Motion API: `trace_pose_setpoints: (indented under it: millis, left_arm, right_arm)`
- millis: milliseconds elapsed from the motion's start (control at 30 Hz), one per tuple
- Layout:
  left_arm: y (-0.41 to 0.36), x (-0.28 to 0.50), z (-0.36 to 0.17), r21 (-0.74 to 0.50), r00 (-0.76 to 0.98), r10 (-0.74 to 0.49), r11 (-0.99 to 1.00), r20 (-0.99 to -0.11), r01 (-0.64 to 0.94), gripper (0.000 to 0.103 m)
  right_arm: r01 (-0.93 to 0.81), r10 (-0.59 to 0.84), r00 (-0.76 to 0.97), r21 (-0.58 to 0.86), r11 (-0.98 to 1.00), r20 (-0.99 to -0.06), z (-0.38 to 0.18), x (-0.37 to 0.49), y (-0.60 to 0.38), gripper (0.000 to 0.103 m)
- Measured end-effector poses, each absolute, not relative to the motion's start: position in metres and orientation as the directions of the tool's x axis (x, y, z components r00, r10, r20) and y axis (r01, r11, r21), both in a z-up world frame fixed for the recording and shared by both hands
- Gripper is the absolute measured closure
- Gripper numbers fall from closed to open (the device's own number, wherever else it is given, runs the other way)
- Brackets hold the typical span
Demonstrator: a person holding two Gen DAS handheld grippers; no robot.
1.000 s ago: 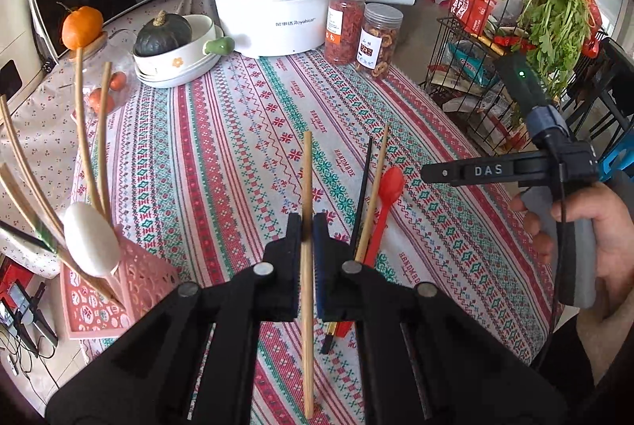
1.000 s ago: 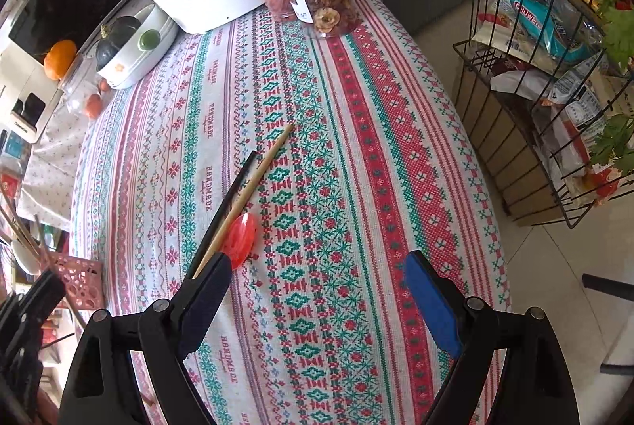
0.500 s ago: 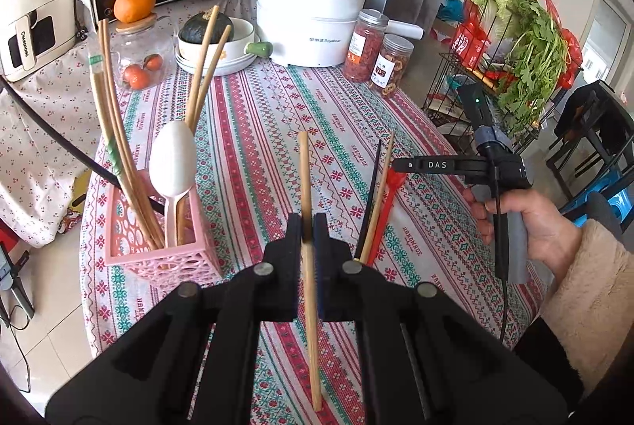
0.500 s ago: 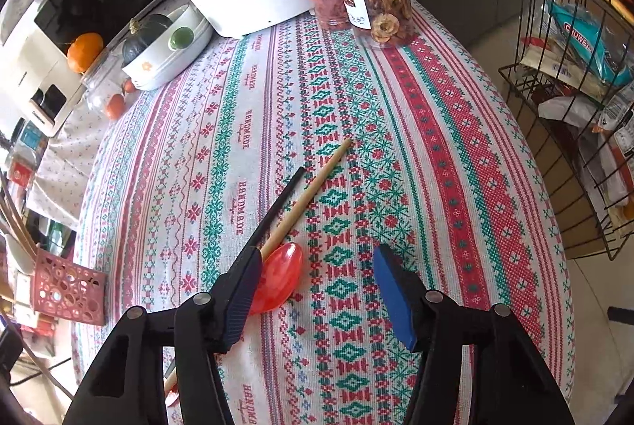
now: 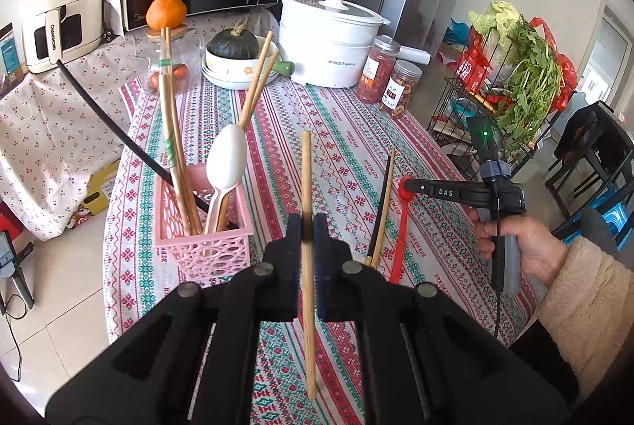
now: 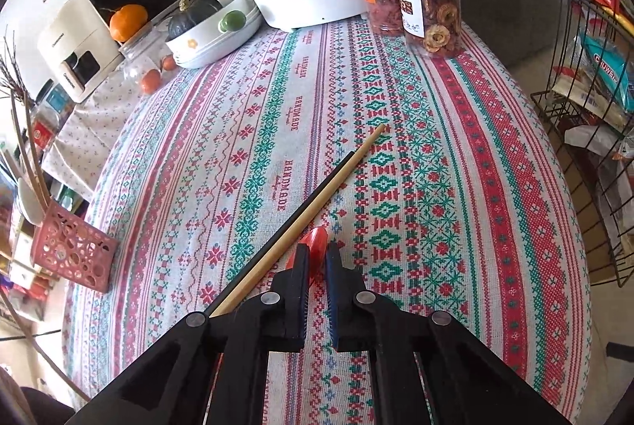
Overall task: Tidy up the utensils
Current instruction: 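Lift the wooden chopstick with the left gripper while the right carries the red spoon to the basket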
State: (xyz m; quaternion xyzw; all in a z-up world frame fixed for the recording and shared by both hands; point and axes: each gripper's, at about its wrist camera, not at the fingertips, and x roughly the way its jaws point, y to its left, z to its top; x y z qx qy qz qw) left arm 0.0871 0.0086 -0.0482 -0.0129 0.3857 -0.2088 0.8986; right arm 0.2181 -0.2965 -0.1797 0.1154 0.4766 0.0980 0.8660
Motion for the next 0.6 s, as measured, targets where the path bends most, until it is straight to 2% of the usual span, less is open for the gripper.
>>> trace_pose_setpoints:
  millis: [300, 600]
  left_arm:
    - [0.023, 0.066, -0.02, -0.175, 0.695, -0.393, 0.914, -0.601, 0.366, 0.097]
    - [0.046, 0.046, 0.032, -0.18, 0.811, -0.4, 0.917, -0.427, 0.357, 0.097]
  right_arm:
    - [-0.12, 0.281, 0.639, 0.268, 0.956, -0.716, -0.125, 0.174, -0.286, 0.099]
    - [-0.168, 0.27, 0.774, 0.226, 0.96, -0.572, -0.062, 0.137, -0.267, 0.1]
